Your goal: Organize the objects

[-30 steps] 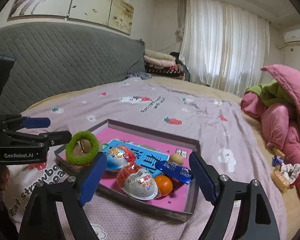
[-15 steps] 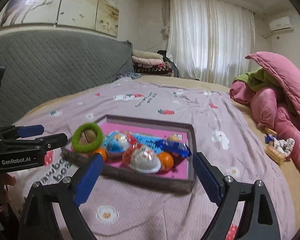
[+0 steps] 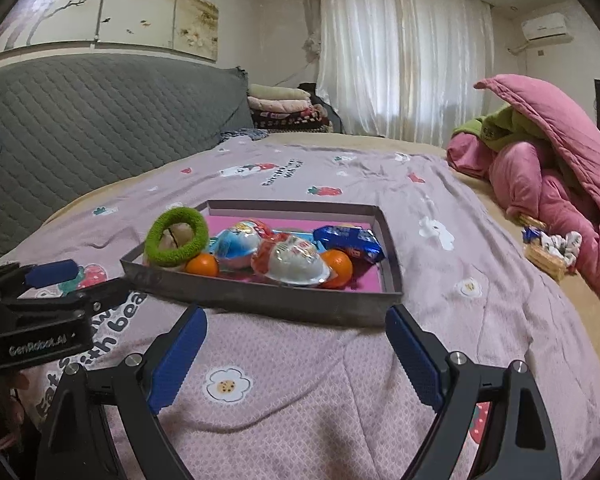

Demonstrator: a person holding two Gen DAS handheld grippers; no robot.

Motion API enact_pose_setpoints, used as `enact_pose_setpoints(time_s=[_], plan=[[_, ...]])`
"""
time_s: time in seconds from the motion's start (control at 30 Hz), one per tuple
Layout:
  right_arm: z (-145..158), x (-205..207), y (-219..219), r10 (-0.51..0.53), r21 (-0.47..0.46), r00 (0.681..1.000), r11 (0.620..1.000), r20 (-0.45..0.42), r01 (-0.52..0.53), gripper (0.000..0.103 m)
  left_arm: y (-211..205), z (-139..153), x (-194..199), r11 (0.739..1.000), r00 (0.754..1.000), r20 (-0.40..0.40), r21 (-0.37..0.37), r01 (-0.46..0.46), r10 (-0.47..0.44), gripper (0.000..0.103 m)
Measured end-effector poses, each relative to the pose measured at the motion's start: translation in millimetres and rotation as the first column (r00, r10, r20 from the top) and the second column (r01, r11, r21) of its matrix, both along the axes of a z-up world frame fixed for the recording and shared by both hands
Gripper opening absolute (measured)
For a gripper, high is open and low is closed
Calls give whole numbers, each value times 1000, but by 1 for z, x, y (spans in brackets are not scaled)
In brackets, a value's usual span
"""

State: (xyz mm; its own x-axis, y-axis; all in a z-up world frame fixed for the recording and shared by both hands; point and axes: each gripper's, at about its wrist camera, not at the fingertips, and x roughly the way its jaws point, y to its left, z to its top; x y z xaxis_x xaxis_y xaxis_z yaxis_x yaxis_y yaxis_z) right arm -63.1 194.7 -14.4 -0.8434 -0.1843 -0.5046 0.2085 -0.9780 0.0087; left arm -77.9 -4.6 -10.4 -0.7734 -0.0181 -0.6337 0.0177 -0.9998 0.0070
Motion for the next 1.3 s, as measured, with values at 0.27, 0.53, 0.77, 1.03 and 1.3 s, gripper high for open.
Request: enact_pose_setpoints(time_s=[0.27,0.53,0.77,1.03,1.3], plan=[[-14,-1,0,-11,3,999,1000,44,11,91,-1,-12,4,1000,1000,6,8,4,-4,79],[-19,8,-7,-8,18,999,1000,49,7,91,-1,-25,13,1000,1000,16,22,12,-13,79],[-25,15,-10,-4,16,997,1000,78,3,91,6,-33,22,999,999,29,14,33,-33,79],[-33,21,-8,-13,18,994,1000,111,11,91,10,-34,31,999,999,17,1,36,-36,79],[-35,25,-1,-48,22,993,999,110,46,91,6,-36,31,999,999,14,22,40,-40,79]])
